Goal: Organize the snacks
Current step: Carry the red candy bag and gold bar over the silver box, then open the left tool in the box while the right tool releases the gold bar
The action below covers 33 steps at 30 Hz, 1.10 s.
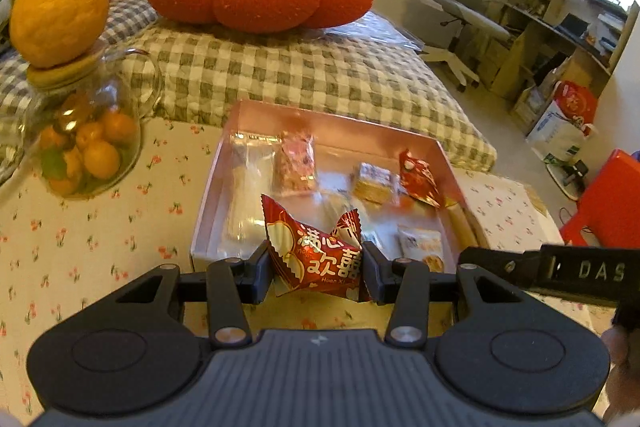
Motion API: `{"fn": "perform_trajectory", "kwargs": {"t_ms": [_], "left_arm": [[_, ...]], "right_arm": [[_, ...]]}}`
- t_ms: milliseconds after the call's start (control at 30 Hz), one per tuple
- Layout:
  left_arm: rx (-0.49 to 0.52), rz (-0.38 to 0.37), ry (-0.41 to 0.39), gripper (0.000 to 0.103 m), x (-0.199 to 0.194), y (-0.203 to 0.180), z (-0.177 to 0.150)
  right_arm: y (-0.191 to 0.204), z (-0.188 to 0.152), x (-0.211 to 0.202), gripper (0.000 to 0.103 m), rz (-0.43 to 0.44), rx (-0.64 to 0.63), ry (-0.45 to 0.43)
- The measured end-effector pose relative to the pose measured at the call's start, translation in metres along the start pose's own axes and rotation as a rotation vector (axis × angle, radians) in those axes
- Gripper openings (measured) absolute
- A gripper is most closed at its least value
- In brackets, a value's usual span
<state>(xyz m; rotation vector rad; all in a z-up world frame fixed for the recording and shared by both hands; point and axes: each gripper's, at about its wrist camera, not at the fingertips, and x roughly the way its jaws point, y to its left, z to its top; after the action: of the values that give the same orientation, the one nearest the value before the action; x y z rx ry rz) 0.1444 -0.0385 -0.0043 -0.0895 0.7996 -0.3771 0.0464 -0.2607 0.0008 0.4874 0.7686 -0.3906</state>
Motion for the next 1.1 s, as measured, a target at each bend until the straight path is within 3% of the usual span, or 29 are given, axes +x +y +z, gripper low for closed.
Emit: {"fn": "perform_trajectory", "kwargs": {"t_ms": [567,867,1100], "left_arm": [[0.065,0.070,0.058,0.042,0.060,0.012,0.014],[0.093,0.069,0.051,0.044,0.065,0.010,0.016],[0.098,0.062,0.040,0.053,0.066,0.008,0.016]], "right_arm": [[-0.013,0.028,0.068,0.028,-0.048,0.022,-0.007],[-0.019,0.030,0.084,0.028,-0.061,0.023,-0.001],[-0.022,0.031,0.082,0.033,-0.050,0.041,-0.004]]}}
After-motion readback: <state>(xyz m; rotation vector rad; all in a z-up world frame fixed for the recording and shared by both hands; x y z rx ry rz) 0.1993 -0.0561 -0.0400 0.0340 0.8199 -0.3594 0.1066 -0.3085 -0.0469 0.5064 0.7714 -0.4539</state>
